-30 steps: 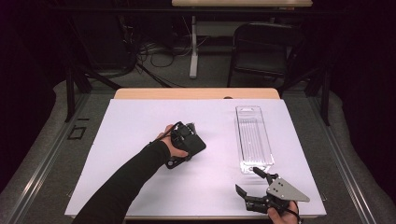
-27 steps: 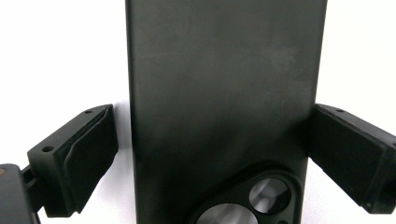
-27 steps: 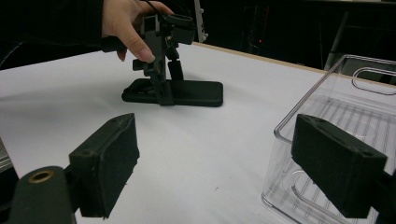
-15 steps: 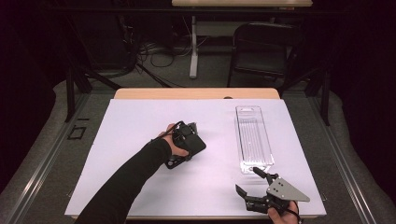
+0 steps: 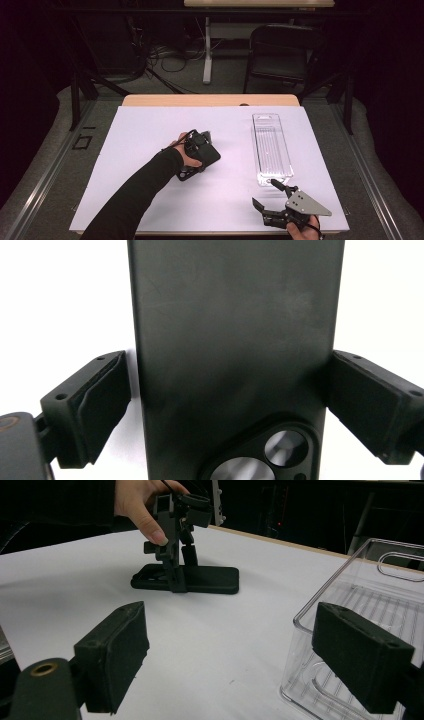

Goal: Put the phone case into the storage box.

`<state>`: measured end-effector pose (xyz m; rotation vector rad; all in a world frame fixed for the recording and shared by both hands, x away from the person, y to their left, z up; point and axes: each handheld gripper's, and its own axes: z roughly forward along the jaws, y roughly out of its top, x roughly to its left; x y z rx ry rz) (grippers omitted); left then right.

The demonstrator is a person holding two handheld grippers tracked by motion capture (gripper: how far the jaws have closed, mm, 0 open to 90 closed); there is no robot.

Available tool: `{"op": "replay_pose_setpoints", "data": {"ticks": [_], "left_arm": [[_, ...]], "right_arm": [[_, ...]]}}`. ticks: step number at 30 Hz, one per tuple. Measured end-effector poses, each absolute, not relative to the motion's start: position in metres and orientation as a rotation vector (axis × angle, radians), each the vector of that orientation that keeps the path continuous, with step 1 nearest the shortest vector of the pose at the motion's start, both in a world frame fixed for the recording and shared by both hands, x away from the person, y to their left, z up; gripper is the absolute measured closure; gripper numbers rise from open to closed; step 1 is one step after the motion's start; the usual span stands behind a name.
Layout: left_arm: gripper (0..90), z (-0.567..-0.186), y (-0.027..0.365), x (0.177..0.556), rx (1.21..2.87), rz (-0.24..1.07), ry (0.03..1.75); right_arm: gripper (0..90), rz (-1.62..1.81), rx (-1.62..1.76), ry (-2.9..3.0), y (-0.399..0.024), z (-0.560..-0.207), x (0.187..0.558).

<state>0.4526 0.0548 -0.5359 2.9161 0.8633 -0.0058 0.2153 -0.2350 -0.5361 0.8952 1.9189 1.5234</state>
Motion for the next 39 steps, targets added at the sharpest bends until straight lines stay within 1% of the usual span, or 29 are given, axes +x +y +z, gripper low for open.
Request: {"op": "replay_pose_setpoints", "data": {"ticks": [8, 24, 32, 39], "left_arm": [[12.0, -0.534, 0.054, 0.452, 2.919, -0.014, 0.864], [13.1, -0.533, 0.054, 0.453, 2.92, -0.01, 0.881], [13.4, -0.532, 0.055, 0.452, 2.915, -0.046, 0.889], [13.6, -0.525, 0.054, 0.449, 2.907, -0.04, 0.875]], "right_arm": [[14.3, 1.524, 0.897, 1.919, -0.235, -0.536, 0.215], [14.3, 1.523, 0.897, 1.919, -0.235, -0.536, 0.215], [14.3, 1.524, 0.899, 1.92, -0.235, -0.536, 0.215], [14.3, 1.524, 0.901, 1.92, -0.235, -0.536, 0.215]]}}
